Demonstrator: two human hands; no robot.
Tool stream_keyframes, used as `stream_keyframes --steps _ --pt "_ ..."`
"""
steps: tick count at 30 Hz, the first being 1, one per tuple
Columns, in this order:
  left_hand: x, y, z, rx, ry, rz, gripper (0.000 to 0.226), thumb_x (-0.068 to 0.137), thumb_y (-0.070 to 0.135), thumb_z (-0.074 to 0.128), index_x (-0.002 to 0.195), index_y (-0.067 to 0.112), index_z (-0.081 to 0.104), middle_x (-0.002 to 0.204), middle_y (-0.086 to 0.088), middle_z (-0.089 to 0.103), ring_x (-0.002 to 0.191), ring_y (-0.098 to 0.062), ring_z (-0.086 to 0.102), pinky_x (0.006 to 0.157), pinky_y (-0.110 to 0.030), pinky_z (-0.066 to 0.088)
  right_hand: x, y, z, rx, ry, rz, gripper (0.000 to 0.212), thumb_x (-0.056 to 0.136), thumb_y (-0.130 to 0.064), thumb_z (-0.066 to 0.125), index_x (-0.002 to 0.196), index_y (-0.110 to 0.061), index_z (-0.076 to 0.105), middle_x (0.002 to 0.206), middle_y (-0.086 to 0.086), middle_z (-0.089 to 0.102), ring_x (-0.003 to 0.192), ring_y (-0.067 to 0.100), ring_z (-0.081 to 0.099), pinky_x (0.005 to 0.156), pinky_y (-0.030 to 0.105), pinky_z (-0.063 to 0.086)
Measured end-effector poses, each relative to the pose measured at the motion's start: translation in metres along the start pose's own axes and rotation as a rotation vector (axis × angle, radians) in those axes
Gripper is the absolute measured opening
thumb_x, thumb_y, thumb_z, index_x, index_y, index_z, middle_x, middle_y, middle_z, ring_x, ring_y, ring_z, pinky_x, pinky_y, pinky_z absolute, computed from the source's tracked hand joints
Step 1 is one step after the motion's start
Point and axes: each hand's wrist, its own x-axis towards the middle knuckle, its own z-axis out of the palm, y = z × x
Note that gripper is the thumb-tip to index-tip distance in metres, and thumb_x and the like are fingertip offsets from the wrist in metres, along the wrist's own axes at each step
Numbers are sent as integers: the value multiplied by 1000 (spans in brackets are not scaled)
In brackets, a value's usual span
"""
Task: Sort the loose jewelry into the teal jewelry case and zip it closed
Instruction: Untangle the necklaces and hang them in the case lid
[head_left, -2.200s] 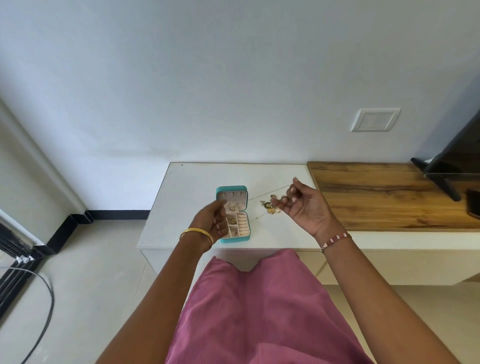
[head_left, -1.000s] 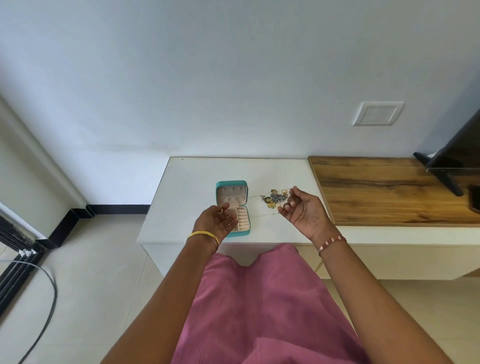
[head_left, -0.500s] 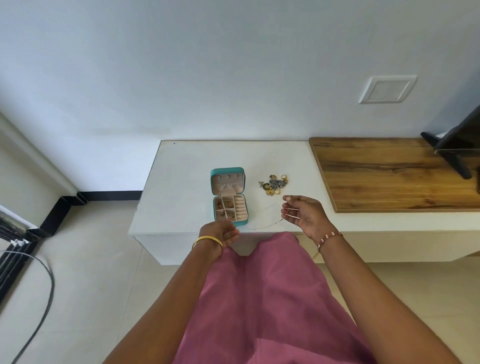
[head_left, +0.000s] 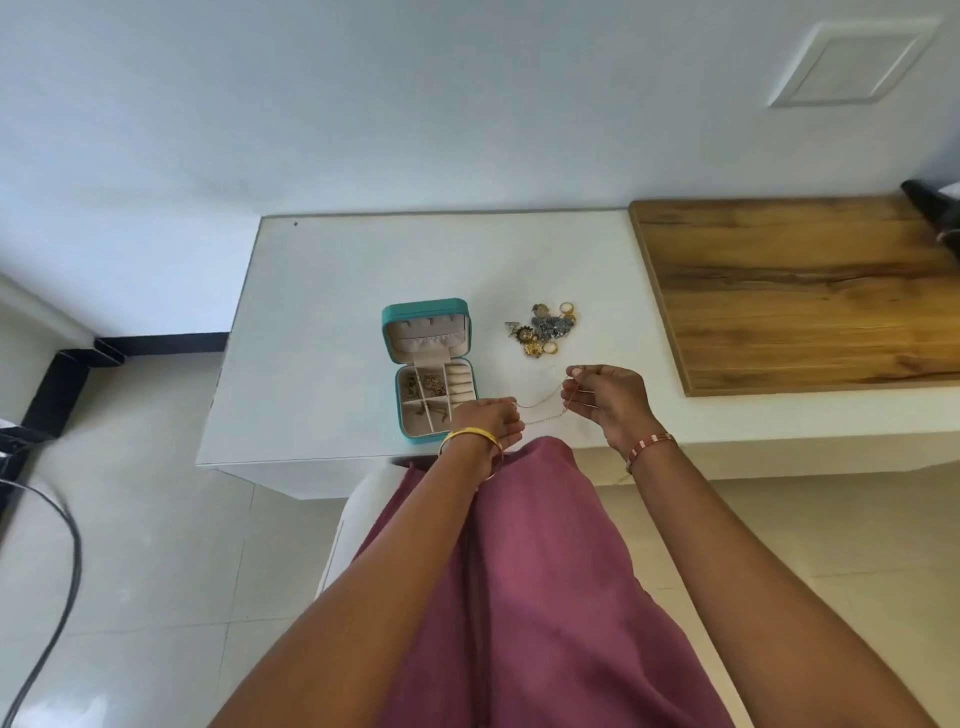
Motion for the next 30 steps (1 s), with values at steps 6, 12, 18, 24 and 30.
stream_keyframes --steps 6,12,18,24,30 --pt "16 6 12 57 -4 18 21 89 -3 44 75 5 56 66 -6 48 59 -14 45 48 -16 40 19 13 9 -200 54 -49 12 86 1 57 95 4 64 70 9 60 61 16 56 55 19 52" --pt "13 6 10 73 17 72 31 89 -3 43 117 -6 56 70 -7 53 75 -23 52 68 -26 44 20 20 17 -534 105 -248 12 84 0 56 87 0 69 86 18 66 74 23 60 78 36 51" --pt "-19 10 -12 -154 -27 83 23 91 -7 37 105 -1 55 67 -7 46 48 -9 49 41 -11 38 -6 10 41 -791 124 -515 22 86 -2 53 103 0 68 105 15 69 98 25 63 79 19 40" --pt "-32 2 -58 -260 193 164 22 90 0 40 101 1 60 77 -9 61 70 -17 60 71 -24 49 -26 18 83 -919 -84 -611 18 85 -5 56 95 -6 71 100 10 71 91 22 65 78 21 44" --pt "-27 7 -92 -297 342 195 24 88 -5 38 88 3 61 72 -7 60 64 -16 57 56 -18 49 -26 28 113 -1178 -179 -681 22 86 -8 52 101 -7 68 108 13 66 97 27 61 80 32 49"
